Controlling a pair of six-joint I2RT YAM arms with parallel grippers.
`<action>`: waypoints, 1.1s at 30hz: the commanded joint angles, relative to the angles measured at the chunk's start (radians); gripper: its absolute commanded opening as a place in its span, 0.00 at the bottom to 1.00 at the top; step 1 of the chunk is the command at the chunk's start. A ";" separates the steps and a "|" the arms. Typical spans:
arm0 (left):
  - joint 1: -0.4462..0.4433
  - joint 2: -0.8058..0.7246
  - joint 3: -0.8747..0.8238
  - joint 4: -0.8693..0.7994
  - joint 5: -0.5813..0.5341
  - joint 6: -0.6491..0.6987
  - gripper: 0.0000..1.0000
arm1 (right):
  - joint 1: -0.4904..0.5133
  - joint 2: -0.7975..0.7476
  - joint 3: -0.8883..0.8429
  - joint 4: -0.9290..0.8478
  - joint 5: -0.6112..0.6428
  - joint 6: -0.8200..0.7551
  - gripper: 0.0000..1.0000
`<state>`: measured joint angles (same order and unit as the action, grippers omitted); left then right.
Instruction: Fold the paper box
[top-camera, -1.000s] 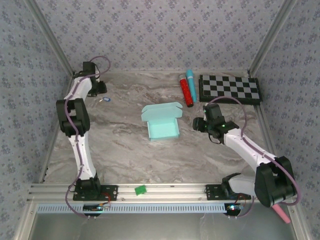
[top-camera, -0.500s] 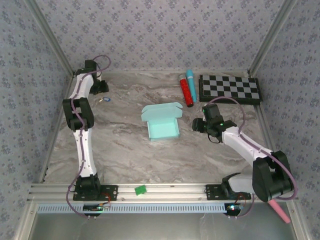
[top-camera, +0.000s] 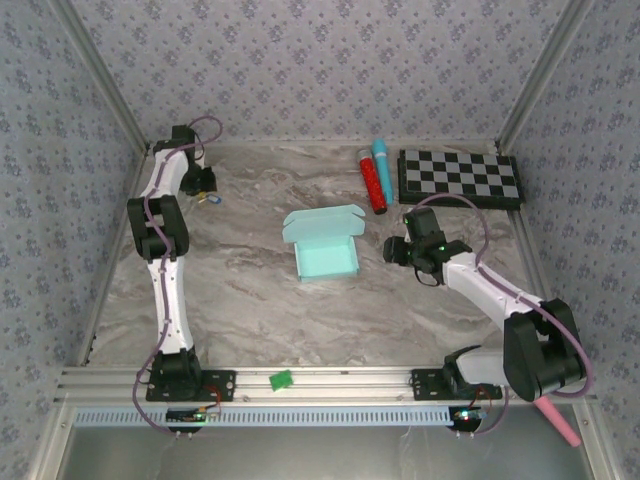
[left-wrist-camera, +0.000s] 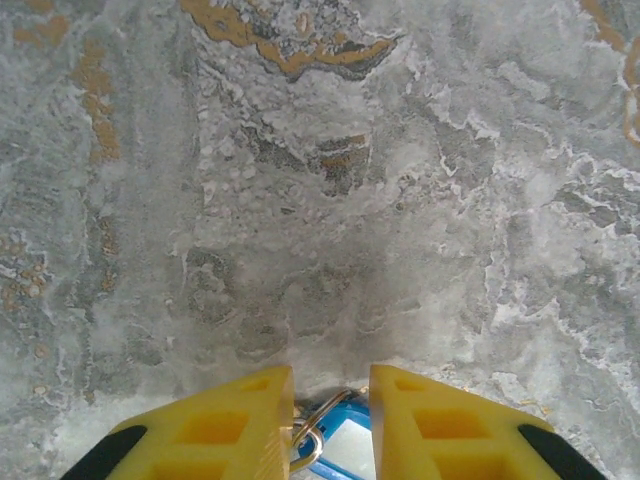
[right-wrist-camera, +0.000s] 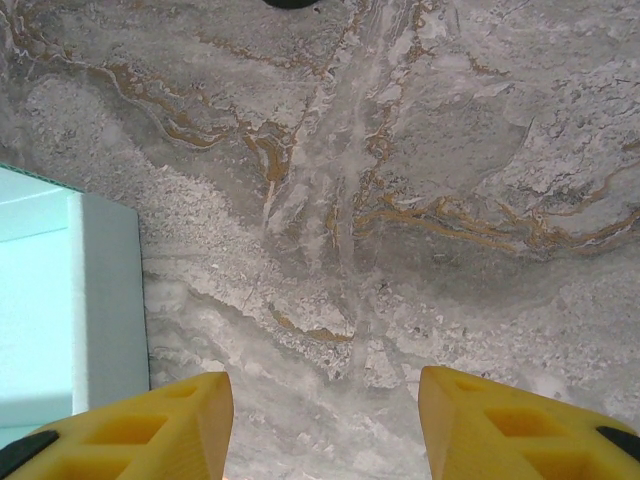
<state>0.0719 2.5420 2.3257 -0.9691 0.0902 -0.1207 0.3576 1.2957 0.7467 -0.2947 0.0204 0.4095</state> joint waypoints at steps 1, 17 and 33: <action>0.005 0.011 0.037 -0.031 0.013 0.007 0.22 | -0.002 0.013 -0.006 0.005 -0.009 0.001 0.54; 0.004 -0.080 -0.021 -0.049 0.006 0.014 0.00 | 0.010 0.030 -0.008 0.006 -0.008 0.005 0.54; -0.026 -0.737 -0.732 0.200 0.034 -0.089 0.00 | 0.014 0.050 -0.054 0.052 -0.066 0.046 0.52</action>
<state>0.0654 1.8942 1.6752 -0.8169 0.0963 -0.1814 0.3668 1.3235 0.7097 -0.2684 -0.0051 0.4362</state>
